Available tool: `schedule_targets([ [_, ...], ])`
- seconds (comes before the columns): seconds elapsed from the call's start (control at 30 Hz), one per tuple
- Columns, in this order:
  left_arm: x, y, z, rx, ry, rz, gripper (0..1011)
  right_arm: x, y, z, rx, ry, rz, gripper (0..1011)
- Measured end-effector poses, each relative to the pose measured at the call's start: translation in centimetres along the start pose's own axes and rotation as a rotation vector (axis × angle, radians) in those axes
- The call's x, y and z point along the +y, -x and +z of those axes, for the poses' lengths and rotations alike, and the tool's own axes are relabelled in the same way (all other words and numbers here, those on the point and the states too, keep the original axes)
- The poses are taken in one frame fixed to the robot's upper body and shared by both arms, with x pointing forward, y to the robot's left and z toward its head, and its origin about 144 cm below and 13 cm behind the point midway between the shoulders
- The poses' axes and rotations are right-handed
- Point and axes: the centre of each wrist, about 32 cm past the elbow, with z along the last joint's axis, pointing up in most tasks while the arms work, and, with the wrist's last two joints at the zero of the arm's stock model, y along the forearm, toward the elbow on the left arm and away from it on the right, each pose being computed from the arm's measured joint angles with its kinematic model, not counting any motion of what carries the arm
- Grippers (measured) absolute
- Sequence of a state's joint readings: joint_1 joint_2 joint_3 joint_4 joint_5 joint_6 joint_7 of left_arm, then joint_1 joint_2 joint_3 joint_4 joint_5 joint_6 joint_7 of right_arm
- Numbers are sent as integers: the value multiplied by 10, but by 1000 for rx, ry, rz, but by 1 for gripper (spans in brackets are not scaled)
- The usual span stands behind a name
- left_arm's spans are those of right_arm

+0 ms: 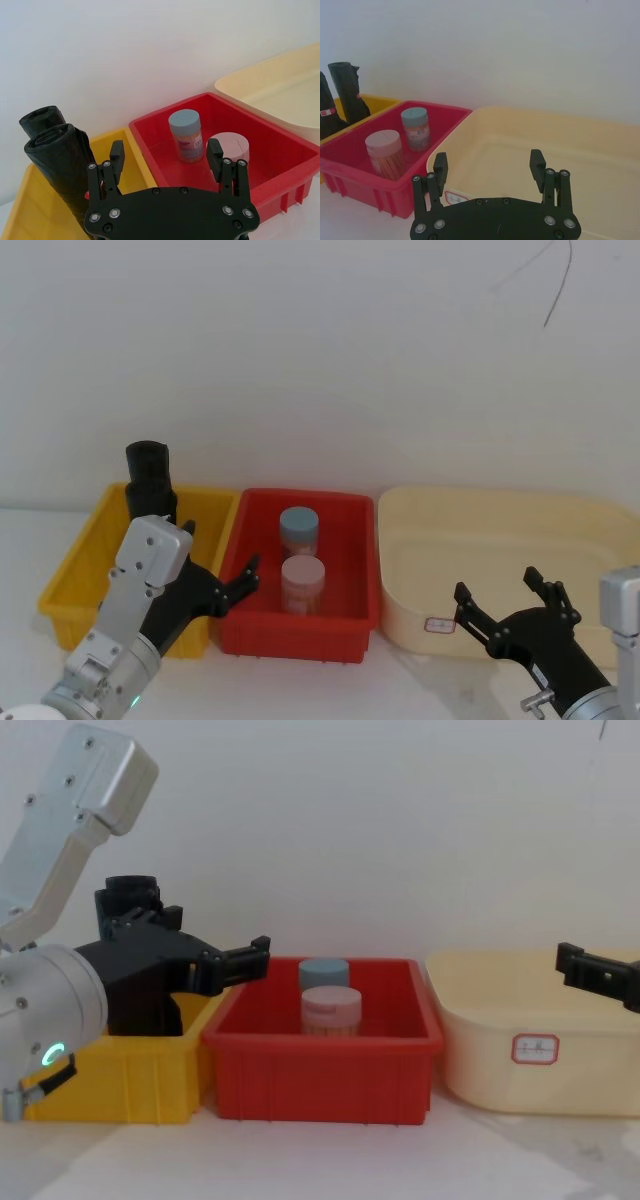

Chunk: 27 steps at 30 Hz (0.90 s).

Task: Pick up the garbage bag with the one hand and transfer it to the other hand.

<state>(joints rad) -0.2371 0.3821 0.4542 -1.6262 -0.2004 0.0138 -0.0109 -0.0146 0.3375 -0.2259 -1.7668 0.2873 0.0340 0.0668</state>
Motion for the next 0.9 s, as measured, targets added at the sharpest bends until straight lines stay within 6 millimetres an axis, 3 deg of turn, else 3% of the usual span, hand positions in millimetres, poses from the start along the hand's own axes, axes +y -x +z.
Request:
schedule_targets([
  [0.9, 0, 0, 0, 0, 0, 0, 1001, 0, 0, 0, 0, 0, 0, 1001],
])
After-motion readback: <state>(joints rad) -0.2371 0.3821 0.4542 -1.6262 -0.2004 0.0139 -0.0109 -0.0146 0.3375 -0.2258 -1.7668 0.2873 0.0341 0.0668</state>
